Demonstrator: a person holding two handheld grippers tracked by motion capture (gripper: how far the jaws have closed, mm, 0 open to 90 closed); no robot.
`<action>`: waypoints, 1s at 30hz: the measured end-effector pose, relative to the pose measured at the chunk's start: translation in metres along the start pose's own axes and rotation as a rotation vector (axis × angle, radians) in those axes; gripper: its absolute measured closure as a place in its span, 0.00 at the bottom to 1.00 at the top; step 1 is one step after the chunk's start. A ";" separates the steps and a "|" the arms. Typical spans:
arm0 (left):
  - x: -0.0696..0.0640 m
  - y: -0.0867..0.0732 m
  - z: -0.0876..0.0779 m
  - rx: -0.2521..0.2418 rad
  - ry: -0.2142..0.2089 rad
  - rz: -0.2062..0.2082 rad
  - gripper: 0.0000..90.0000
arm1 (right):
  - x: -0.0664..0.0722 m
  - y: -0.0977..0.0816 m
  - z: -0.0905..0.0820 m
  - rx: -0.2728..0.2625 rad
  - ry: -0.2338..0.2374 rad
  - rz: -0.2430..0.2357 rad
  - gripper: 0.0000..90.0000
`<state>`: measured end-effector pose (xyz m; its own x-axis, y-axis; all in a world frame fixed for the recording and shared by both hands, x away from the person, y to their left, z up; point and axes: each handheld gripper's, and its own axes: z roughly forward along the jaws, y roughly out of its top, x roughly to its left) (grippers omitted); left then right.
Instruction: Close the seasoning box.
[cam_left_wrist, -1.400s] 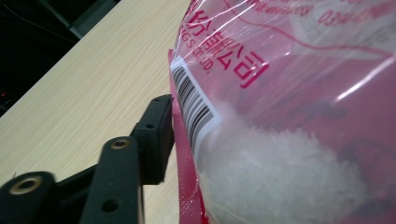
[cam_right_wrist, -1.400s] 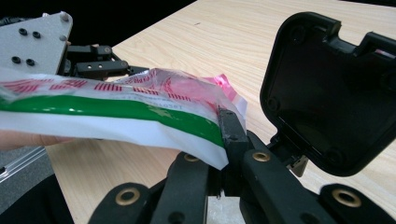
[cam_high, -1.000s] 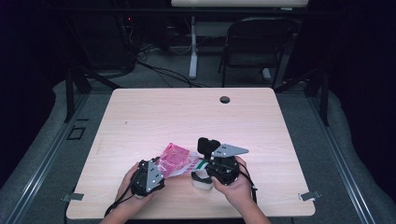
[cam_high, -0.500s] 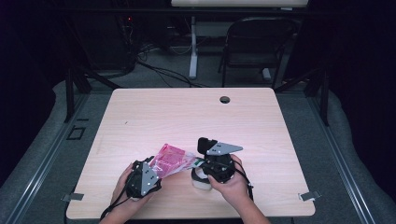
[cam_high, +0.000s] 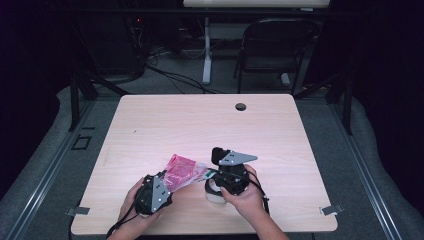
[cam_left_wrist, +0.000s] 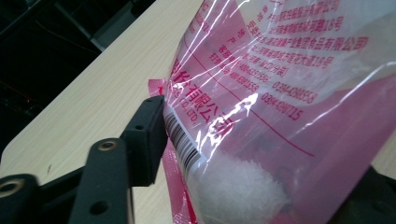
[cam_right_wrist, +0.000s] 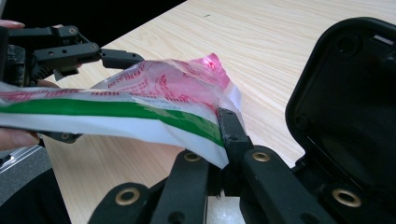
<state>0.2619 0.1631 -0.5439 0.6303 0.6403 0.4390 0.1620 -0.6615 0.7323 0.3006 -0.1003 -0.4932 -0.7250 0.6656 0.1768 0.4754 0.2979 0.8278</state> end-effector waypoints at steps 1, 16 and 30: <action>0.001 -0.001 0.001 0.005 -0.010 -0.013 0.57 | 0.001 0.000 0.000 -0.004 0.004 0.000 1.00; 0.008 -0.011 0.012 0.047 -0.070 -0.095 0.78 | 0.002 0.001 0.001 -0.016 0.046 0.011 0.93; 0.016 -0.021 0.021 0.056 -0.147 -0.196 0.87 | 0.002 0.002 0.002 -0.060 0.052 -0.002 0.63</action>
<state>0.2845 0.1788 -0.5628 0.6859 0.6975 0.2074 0.3316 -0.5533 0.7641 0.3006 -0.0970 -0.4921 -0.7517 0.6281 0.2011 0.4440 0.2566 0.8585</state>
